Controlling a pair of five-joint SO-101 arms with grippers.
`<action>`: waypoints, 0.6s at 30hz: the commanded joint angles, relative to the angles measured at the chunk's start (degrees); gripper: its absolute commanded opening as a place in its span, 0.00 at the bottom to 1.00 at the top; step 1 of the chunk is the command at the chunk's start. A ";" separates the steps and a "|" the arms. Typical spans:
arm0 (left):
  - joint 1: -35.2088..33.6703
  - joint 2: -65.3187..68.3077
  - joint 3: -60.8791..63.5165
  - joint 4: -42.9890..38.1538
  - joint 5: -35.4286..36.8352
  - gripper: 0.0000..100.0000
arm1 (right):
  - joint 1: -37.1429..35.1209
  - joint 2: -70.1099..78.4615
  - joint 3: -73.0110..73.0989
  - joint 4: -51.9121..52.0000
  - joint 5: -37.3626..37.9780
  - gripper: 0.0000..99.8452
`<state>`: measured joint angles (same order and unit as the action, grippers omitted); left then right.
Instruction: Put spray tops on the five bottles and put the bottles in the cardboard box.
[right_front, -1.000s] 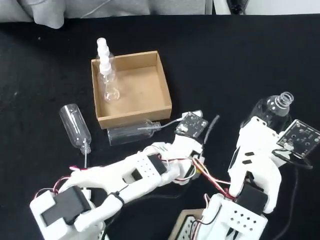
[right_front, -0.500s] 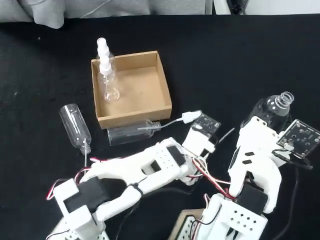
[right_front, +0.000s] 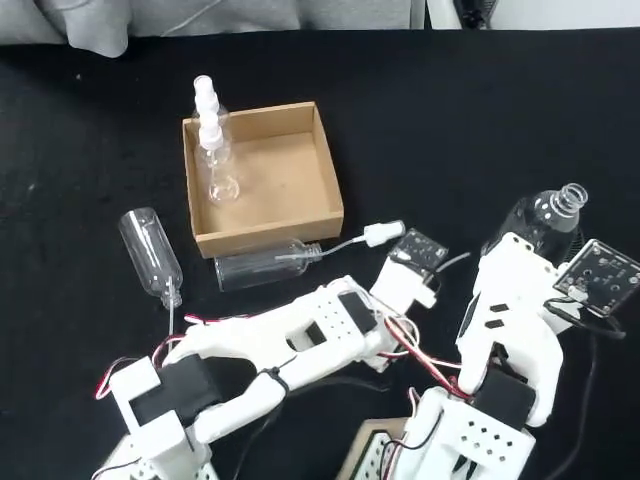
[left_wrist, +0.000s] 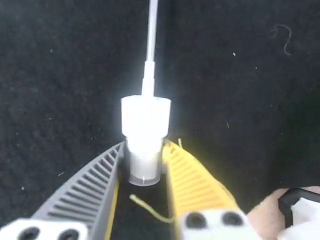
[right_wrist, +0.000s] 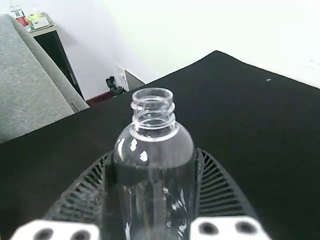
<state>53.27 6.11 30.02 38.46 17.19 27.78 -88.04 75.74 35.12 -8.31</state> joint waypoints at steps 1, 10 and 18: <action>0.13 -0.70 -2.51 0.79 -0.97 0.03 | 1.23 -1.19 -0.22 -1.76 0.18 0.07; 0.13 -0.97 -2.86 2.46 -3.08 0.03 | 1.23 -1.19 -0.22 -1.76 0.18 0.07; -2.24 -10.90 -2.24 8.62 -2.64 0.03 | 1.23 -1.19 -0.22 -1.76 0.18 0.07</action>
<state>53.19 3.30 28.62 45.41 14.64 27.78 -88.04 75.74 35.12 -8.31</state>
